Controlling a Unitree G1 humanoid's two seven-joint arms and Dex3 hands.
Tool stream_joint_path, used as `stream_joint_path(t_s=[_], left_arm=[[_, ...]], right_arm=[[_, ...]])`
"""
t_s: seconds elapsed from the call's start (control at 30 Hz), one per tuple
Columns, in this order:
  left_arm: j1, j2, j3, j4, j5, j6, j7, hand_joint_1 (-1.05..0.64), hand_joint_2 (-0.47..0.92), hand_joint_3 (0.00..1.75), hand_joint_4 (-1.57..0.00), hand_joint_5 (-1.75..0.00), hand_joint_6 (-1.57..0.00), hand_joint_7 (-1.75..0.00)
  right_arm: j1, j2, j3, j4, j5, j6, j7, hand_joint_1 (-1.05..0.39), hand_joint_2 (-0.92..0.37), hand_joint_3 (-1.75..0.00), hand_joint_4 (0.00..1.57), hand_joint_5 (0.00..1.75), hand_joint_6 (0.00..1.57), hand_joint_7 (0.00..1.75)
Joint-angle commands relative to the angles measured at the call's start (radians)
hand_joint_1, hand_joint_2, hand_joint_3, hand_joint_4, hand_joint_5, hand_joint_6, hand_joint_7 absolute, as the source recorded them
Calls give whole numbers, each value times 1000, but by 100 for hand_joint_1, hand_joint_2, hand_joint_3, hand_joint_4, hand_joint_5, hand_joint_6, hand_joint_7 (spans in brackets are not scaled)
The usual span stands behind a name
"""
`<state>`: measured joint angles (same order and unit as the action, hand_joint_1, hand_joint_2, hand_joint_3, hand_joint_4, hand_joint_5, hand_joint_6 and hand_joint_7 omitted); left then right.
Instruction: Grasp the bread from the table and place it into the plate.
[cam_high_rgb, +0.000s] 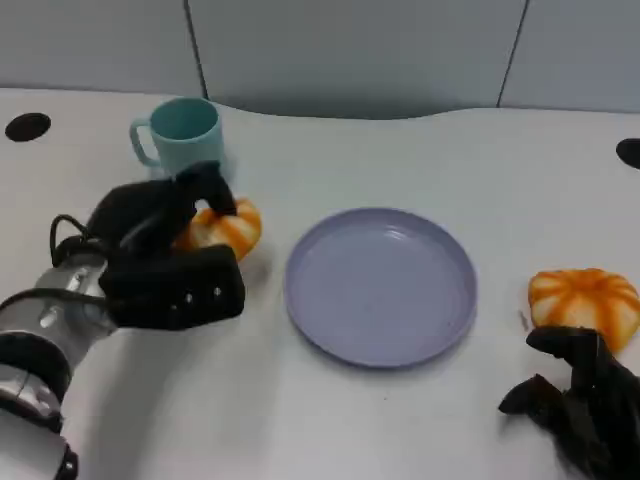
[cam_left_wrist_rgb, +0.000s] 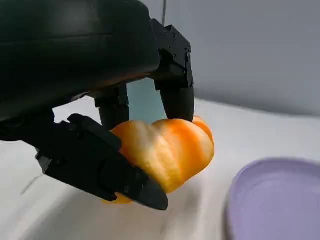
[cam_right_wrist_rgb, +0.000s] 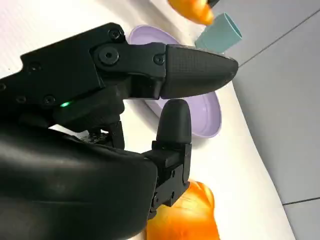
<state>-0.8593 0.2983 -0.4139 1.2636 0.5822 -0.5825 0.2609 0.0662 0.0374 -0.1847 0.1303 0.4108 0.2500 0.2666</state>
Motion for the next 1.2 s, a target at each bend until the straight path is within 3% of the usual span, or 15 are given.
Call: stream_joint_path(t_s=[0.03,0.4,0.7,1.1,1.13,1.17,1.2], left_arm=[[-48,-2,39,-45,-50,-75,-46,-7,86,16,-73,-175,-50,-175],[-95,-124,-15,-109,-27,-212,-173,-10,83,11,-84,-175,-58,-175],[-147,-214,-146,-27,123,-133,-110,-16,86,14,-90,-175,-65,-175],[-168,-218,-299,22,293,-85,54,-20,89,19,-90,-175,-63,-175],[-174,-214,-319,22,310,-84,41,-30,88,14,-59,-171,-45,-157],[-179,-212,-336,22,325,-82,33,-39,88,7,-35,-153,-36,-126],[-182,-211,-346,22,333,-81,29,-42,88,3,-27,-142,-34,-108]], right_arm=[[-1,-7,-10,-4,8,-7,1,-40,-92,-53,49,175,26,163],[5,-10,-12,-9,11,0,4,-39,-92,-55,47,175,26,163],[21,0,-1,-32,10,7,-4,-39,-92,-54,46,175,26,163],[47,1,17,-51,-4,-17,8,-39,-92,-57,45,175,26,162],[49,-1,19,-52,-7,-18,9,-39,-92,-58,45,175,26,163],[51,-2,22,-54,-11,-20,9,-39,-92,-58,44,175,25,163],[53,-3,24,-56,-14,-21,8,-39,-92,-58,44,175,25,163]])
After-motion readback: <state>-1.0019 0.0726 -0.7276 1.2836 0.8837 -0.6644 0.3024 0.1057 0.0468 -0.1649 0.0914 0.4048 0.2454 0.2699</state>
